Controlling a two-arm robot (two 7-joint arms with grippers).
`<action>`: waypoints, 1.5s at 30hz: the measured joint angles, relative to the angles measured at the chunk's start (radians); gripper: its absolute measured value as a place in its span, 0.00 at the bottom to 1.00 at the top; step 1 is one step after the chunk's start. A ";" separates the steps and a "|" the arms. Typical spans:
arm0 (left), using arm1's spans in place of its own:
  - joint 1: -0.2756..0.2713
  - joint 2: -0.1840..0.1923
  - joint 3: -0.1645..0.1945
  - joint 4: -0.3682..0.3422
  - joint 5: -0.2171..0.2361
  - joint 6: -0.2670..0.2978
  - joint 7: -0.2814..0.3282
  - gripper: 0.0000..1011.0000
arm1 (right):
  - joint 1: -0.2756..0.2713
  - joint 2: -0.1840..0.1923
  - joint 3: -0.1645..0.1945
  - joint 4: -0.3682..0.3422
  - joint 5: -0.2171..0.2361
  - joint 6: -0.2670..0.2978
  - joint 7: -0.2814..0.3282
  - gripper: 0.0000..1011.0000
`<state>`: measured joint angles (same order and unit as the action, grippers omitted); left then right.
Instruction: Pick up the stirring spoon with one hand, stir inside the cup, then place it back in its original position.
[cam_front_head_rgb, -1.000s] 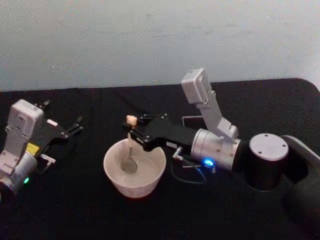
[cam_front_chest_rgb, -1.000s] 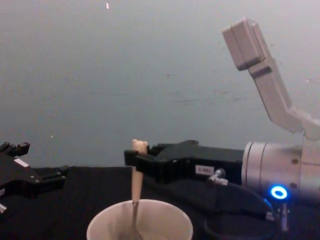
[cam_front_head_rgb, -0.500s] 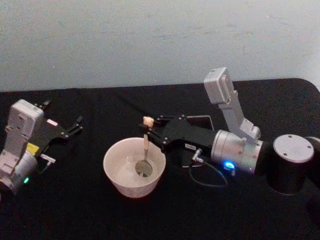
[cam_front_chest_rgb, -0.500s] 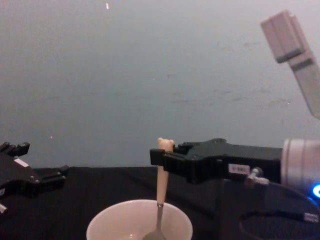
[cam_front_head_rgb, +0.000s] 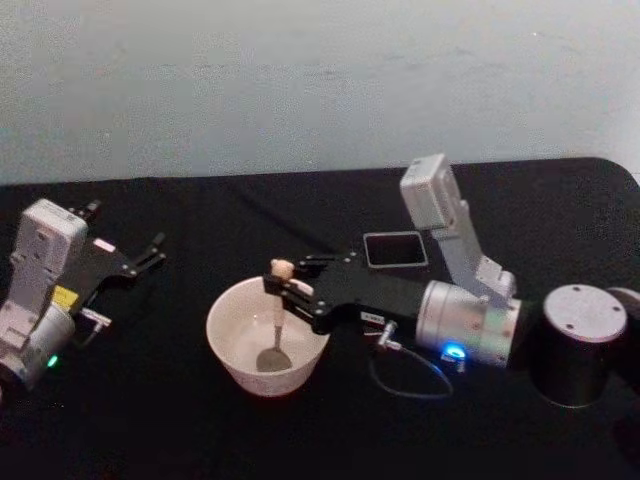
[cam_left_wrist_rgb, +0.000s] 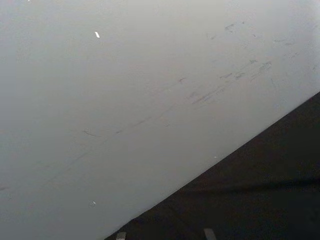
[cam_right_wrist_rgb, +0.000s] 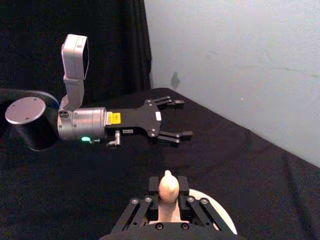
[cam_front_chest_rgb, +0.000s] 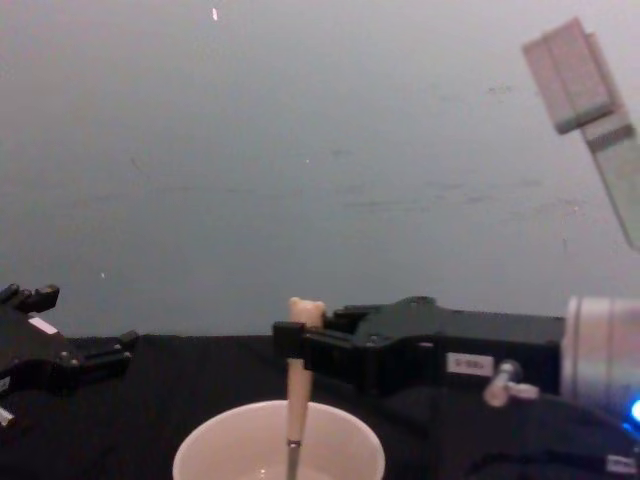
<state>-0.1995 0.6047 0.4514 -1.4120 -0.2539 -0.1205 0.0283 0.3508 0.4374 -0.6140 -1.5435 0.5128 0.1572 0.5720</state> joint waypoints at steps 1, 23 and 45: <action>0.000 0.000 0.000 0.000 0.000 0.000 0.000 0.99 | 0.002 -0.003 -0.003 0.003 -0.001 -0.001 -0.002 0.21; 0.000 0.000 0.000 0.000 0.000 0.000 0.000 0.99 | 0.100 -0.116 -0.012 0.182 -0.077 -0.045 -0.051 0.21; 0.000 0.000 0.000 0.000 0.000 0.000 0.000 0.99 | 0.001 0.002 0.033 0.025 -0.015 -0.001 0.001 0.21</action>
<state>-0.1995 0.6047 0.4514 -1.4120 -0.2539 -0.1206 0.0283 0.3516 0.4395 -0.5806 -1.5187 0.4977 0.1558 0.5734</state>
